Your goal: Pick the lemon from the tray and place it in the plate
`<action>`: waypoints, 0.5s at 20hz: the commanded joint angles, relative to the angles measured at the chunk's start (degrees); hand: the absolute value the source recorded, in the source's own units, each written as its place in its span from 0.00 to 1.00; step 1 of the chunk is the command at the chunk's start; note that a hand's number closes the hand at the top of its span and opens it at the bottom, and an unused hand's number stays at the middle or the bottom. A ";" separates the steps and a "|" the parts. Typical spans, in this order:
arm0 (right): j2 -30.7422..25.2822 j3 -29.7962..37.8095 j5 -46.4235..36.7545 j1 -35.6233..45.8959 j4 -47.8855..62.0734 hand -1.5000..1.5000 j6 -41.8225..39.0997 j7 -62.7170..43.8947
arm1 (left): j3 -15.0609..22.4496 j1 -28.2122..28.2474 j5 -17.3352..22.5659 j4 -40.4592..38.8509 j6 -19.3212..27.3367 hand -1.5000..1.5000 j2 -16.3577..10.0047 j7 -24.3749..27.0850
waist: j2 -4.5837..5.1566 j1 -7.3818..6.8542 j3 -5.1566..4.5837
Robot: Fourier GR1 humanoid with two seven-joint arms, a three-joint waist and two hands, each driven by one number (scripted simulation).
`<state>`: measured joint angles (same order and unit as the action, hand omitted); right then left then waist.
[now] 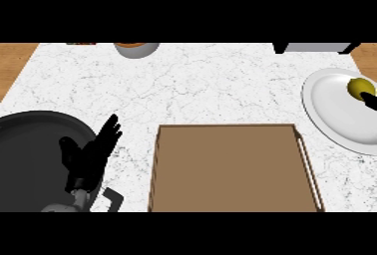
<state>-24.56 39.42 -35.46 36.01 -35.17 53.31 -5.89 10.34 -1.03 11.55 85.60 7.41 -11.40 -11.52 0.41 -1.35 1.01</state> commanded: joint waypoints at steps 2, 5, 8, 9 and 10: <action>1.01 6.40 12.62 -2.59 -4.82 0.00 -0.18 13.90 | -0.58 -0.49 -0.18 -3.89 0.61 0.50 0.80 -1.28 | 0.21 0.98 -0.68; 1.31 9.63 19.31 -4.26 -5.51 0.00 -4.50 19.47 | 1.01 3.22 -0.76 -2.36 0.48 0.50 1.58 -0.82 | -0.07 0.79 -0.79; 1.54 11.02 25.09 -9.91 -8.14 0.00 -14.30 24.31 | -0.21 3.58 -0.32 -1.06 -0.76 0.50 -0.02 -1.45 | -0.35 1.43 -0.89; 6.12 8.87 25.06 -10.35 -11.07 0.00 -14.88 23.33 | -0.35 2.69 -0.95 -1.80 1.28 0.50 2.06 -0.31 | -0.54 1.77 -0.98; 5.36 10.26 27.33 -11.30 -11.01 0.00 -16.50 24.90 | -0.84 2.77 -0.60 -2.60 0.29 0.50 1.30 -0.63 | -0.45 1.69 -0.96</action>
<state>-21.09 48.34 -14.06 28.13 -43.18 42.94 14.79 9.58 0.21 11.06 86.34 7.44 -11.32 -12.28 -0.33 -0.10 0.66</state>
